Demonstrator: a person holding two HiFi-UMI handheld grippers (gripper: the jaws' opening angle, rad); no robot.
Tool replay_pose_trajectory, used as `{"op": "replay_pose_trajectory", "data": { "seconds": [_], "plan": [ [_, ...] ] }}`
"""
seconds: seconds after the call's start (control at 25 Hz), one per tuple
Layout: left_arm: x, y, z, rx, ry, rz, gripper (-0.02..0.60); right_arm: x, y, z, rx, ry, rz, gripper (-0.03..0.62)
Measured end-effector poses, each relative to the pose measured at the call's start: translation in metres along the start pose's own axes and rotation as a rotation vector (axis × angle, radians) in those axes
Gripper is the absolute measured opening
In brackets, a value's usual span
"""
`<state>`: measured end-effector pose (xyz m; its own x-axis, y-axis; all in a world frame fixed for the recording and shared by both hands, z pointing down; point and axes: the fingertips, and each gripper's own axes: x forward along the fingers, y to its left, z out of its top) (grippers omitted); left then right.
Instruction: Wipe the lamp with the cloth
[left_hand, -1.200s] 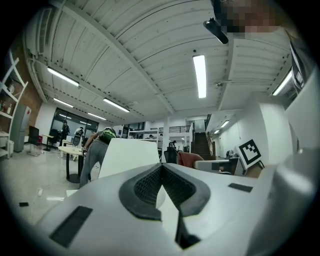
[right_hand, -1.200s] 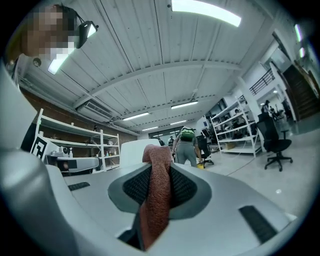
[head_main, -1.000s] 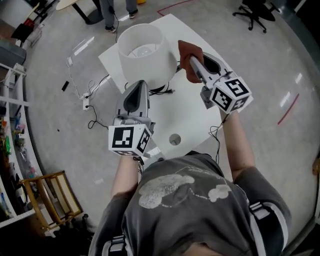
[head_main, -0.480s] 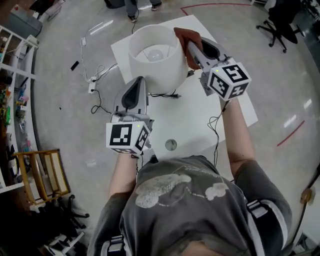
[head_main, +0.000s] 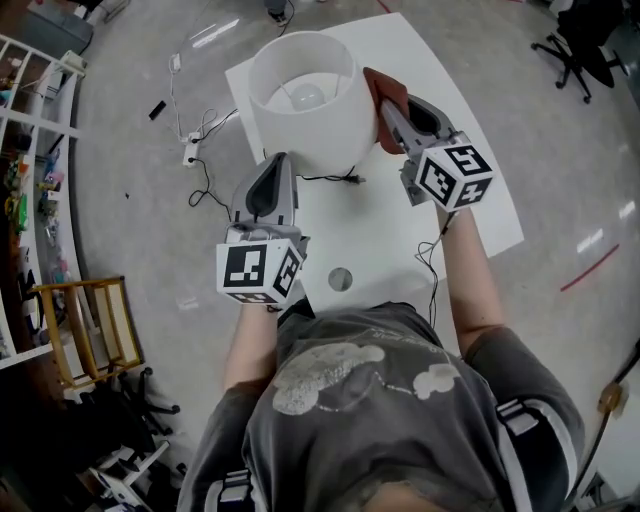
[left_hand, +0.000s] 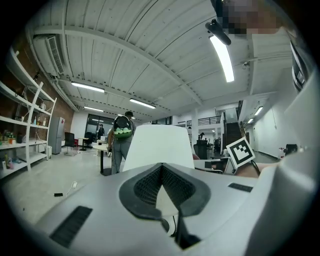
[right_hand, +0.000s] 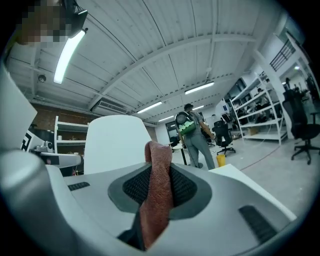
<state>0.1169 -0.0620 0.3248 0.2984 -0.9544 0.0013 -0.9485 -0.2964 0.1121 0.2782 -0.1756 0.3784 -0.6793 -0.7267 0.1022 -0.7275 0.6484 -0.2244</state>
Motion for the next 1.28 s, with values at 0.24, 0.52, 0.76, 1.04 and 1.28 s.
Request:
{"op": "replay_pose_trajectory", "data": {
  "seconds": [0.24, 0.52, 0.76, 1.04, 1.28],
  "plan": [
    [0.02, 0.006, -0.016, -0.018, 0.031, -0.053, 0.008, 0.002, -0.019, -0.036, 0.056, 0.048, -0.074, 0.086],
    [0.001, 0.016, -0.034, -0.033, 0.045, -0.205, 0.008, -0.031, -0.003, -0.07, 0.076, 0.045, -0.251, 0.086],
    [-0.003, 0.039, -0.002, -0.025, -0.023, -0.341, 0.008, -0.048, 0.03, 0.005, -0.039, -0.085, -0.399, 0.086],
    [-0.02, 0.055, 0.039, -0.048, -0.043, -0.455, 0.008, -0.039, 0.094, 0.083, -0.152, -0.163, -0.466, 0.086],
    [-0.035, 0.046, 0.025, -0.05, -0.005, -0.482, 0.008, -0.045, 0.1, 0.048, -0.105, -0.122, -0.489, 0.086]
  ]
}}
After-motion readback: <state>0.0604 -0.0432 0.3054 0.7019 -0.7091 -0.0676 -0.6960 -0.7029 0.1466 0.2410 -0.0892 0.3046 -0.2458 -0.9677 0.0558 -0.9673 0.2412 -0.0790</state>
